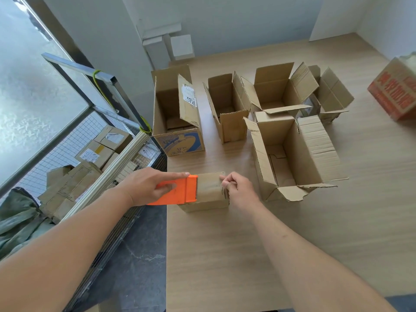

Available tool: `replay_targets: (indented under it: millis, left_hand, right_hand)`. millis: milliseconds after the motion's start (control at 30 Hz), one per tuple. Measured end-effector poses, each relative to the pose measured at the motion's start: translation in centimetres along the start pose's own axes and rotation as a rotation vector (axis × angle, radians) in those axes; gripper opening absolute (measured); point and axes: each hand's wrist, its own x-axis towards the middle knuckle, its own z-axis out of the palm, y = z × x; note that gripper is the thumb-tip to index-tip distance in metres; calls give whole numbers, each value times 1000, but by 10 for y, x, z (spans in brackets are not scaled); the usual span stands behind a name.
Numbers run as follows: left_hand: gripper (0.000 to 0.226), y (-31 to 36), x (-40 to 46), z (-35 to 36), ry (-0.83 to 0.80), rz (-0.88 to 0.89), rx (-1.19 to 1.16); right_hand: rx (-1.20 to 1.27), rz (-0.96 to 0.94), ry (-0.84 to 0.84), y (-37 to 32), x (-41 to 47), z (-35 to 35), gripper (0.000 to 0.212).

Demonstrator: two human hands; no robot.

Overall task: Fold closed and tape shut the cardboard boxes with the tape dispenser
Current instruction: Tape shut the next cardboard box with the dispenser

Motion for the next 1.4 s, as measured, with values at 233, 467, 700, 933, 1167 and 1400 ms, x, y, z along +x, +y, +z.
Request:
replay_targets:
  millis: [233, 467, 700, 933, 1167, 1400]
  left_hand:
    - [50, 0, 15, 9, 9, -22, -78]
    - [51, -4, 20, 14, -24, -39, -176]
    - [50, -9, 22, 16, -39, -38, -204]
    - [49, -9, 30, 16, -52, -36, -214]
    - [51, -8, 30, 15, -60, -46, -240]
    - [50, -9, 32, 16, -46, -53, -239]
  right_hand:
    - [153, 170, -20, 3, 14, -8, 20]
    - [-45, 205, 38, 12, 19, -8, 23]
    - [-15, 315, 66, 19, 24, -1, 25]
    - [186, 436, 126, 18, 26, -2, 20]
    - [666, 676, 223, 6, 19, 4, 35]
    - [470, 543, 315, 5, 15, 16, 8]
